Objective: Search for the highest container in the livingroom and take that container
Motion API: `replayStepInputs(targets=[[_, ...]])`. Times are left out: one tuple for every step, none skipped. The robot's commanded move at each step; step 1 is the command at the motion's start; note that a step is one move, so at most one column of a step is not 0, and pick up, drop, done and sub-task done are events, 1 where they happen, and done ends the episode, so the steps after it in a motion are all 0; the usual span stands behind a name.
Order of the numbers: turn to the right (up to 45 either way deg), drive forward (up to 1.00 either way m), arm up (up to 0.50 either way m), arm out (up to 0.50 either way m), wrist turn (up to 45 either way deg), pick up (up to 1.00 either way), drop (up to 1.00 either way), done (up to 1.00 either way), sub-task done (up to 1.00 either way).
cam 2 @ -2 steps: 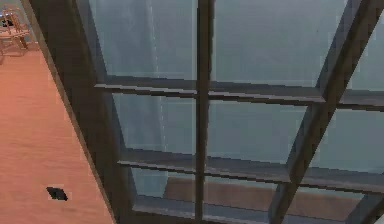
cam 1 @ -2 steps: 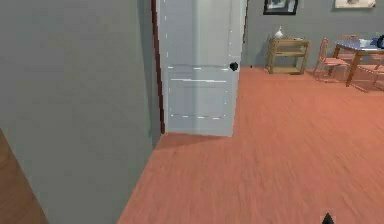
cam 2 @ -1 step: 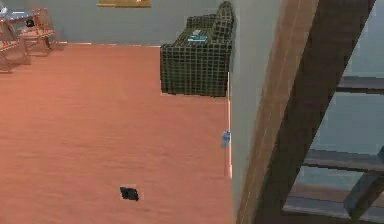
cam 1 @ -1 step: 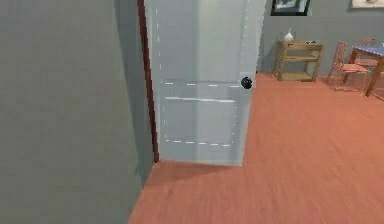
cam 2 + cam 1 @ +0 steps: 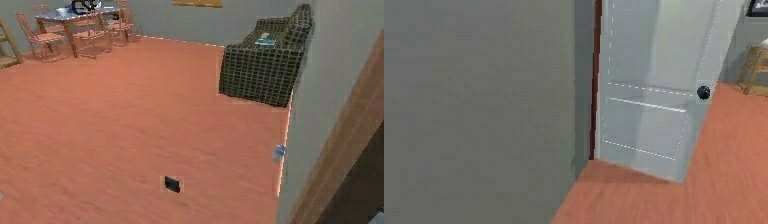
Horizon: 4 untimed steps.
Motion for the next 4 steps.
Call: replayStepInputs(targets=[[0.0, 0.05, 0.00, 0.00, 0.0, 0.00, 0.00, 0.00, 0.00], [45.0, 0.00, 0.00, 0.00, 0.0, 0.00, 0.00, 0.00, 0.00], [12.0, 0.00, 0.00, 0.00, 0.0, 0.00, 0.00, 0.00, 0.00], [0.0, 1.00, 0.00, 0.00, 0.0, 0.00, 0.00, 0.00, 0.00]])
